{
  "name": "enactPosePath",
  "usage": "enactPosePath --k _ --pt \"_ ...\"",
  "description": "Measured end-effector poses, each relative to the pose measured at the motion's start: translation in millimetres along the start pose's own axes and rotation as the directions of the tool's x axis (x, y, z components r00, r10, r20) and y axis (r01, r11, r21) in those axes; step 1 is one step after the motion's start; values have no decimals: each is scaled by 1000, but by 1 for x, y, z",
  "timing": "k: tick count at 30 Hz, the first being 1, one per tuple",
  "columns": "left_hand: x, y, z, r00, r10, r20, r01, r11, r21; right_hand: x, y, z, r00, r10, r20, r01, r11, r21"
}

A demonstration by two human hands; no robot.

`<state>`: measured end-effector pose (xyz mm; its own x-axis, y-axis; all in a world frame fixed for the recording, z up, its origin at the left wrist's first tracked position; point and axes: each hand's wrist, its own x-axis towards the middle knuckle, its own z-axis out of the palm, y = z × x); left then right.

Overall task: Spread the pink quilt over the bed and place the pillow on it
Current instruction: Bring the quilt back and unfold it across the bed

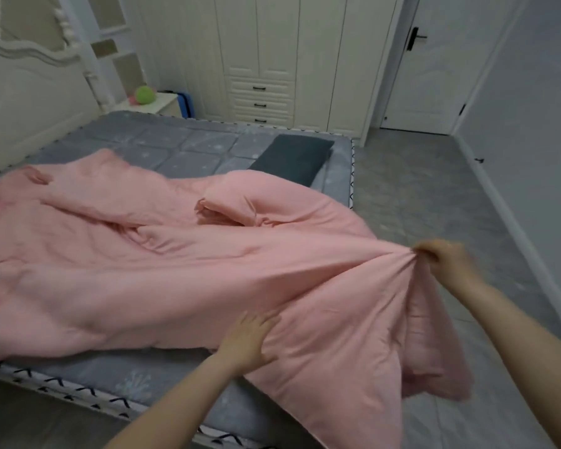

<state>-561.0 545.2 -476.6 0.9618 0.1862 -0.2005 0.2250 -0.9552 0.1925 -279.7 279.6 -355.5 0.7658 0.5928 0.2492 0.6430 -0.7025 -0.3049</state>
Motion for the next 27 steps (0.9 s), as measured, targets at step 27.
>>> enactPosePath --k 27 --pt "-6 -131 212 998 -61 21 55 974 219 -240 -49 321 587 312 747 -234 949 -212"
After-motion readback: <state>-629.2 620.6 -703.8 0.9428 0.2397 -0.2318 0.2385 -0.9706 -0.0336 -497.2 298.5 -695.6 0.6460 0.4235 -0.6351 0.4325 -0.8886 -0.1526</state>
